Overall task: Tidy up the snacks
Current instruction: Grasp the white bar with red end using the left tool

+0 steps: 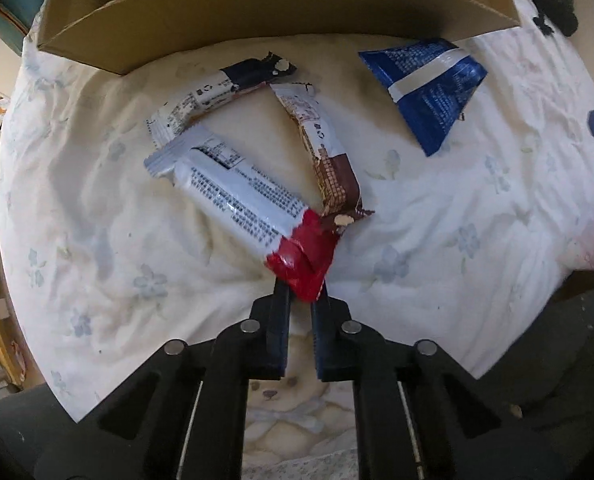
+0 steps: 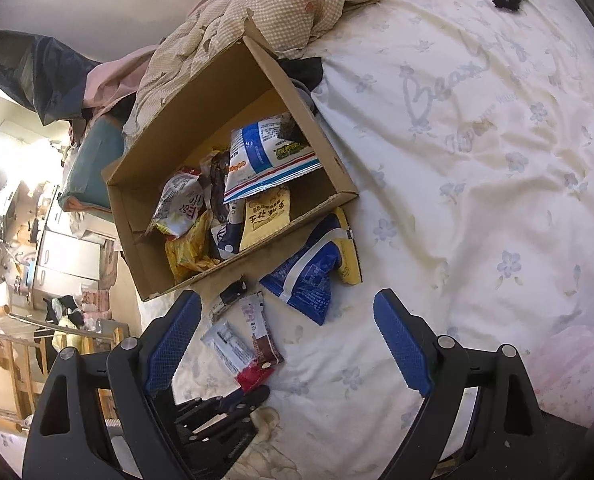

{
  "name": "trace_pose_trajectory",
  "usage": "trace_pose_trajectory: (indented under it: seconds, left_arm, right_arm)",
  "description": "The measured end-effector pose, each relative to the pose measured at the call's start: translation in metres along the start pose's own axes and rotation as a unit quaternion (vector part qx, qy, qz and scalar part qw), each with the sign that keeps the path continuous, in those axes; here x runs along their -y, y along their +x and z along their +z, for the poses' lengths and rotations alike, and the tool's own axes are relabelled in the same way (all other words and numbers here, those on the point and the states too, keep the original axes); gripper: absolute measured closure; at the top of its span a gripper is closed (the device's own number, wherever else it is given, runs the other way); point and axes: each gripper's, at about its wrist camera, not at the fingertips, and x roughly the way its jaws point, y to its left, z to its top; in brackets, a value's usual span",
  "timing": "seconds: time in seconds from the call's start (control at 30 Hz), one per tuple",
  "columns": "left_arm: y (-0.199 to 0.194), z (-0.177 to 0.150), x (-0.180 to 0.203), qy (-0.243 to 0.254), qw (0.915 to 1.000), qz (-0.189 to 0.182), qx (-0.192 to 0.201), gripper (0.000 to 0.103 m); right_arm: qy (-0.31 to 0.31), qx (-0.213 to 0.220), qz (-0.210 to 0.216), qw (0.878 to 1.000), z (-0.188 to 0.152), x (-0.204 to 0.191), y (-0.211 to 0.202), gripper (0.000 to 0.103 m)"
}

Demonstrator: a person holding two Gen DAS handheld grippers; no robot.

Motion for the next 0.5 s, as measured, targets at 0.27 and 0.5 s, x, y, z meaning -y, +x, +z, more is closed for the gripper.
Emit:
trace_pose_trajectory:
  seconds: [0.27,0.5]
  left_arm:
    - [-0.047,-0.021,-0.011,-0.008,0.9974,-0.059,0.040,0.101]
    - [-0.060,-0.001,-0.057,-0.039,0.9957,-0.058,0.061,0.099]
  right_arm:
    - [0.001,-0.003,0.005,1.000,-0.002,-0.003,0.000,0.013]
    - [0.018,-0.005,0.014,1.000,0.000,0.002,0.000,0.013]
